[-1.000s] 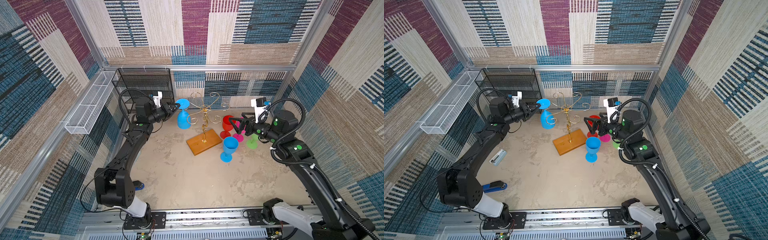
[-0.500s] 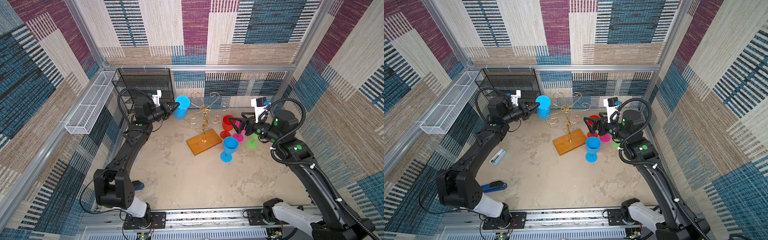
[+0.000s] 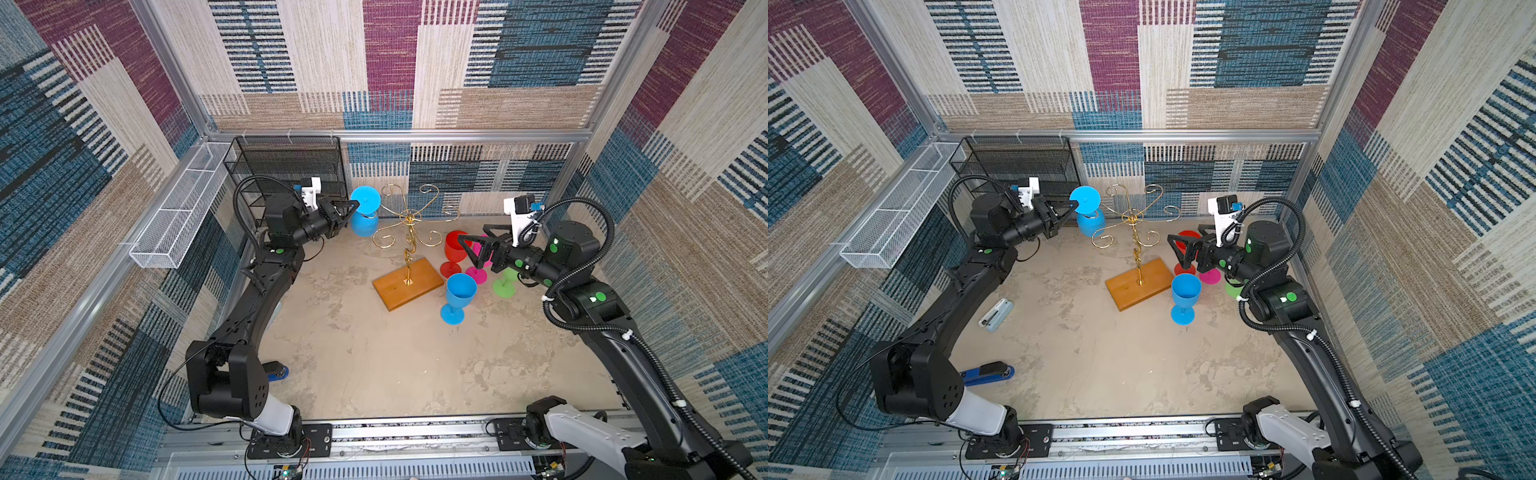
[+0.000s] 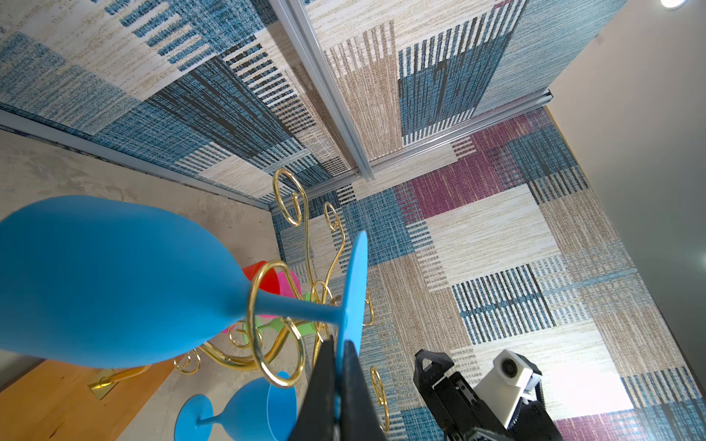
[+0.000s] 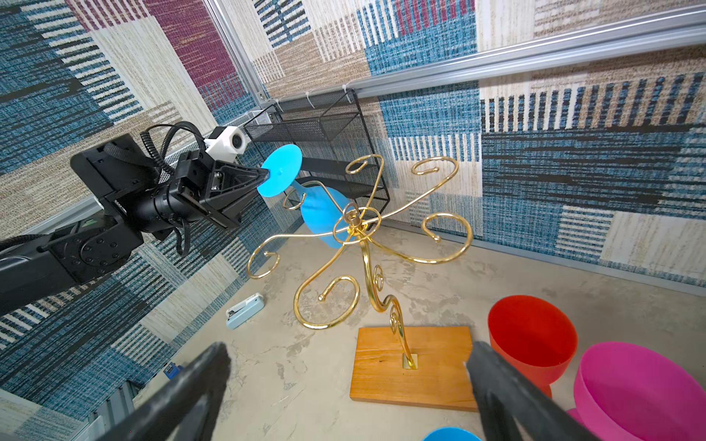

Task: Take the wine glass off the wine glass rack
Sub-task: Pick up the wine glass from the wine glass rack.

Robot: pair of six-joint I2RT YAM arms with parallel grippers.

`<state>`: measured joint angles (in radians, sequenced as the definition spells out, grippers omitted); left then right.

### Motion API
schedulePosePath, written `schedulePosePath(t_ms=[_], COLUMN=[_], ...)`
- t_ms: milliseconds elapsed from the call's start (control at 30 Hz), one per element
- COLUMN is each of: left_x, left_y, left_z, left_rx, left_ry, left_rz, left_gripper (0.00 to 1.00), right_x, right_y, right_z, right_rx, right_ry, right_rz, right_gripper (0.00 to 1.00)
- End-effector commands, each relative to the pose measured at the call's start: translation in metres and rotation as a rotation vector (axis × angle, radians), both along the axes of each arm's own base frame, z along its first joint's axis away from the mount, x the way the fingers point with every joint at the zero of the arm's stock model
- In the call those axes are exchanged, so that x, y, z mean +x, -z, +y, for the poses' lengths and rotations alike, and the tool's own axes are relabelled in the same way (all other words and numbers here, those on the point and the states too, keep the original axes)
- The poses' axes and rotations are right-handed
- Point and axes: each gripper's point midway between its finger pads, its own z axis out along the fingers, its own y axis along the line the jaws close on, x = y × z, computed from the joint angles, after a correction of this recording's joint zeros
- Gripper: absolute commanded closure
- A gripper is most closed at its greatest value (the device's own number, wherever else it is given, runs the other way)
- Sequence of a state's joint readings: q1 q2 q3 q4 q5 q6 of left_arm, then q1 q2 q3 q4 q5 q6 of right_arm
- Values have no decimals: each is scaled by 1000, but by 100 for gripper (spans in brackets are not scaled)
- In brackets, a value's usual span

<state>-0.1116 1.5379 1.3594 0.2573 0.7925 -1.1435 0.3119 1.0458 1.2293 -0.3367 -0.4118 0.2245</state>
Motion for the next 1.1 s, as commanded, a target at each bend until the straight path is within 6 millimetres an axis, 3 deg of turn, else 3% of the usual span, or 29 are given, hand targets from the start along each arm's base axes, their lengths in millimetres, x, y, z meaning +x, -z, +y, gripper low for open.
schedulePosePath(t_ms=[0,567,1067], left_x=[-2,-18,-44], left_y=[-21,-18,-4], left_z=[-4,-29,-31], left_rx=[-30,-15,48], left_ry=[20,137,188], left_rz=[-67,-69,-50], left_gripper=[100,100,100], right_x=[-2,-5,-8], right_y=[-7,-5,-4], right_z=[0,-2,-4], right_rx=[18,17,18], right_ry=[-3,3,10], right_rz=[-23,-20,-21], right_gripper=[1,1,1])
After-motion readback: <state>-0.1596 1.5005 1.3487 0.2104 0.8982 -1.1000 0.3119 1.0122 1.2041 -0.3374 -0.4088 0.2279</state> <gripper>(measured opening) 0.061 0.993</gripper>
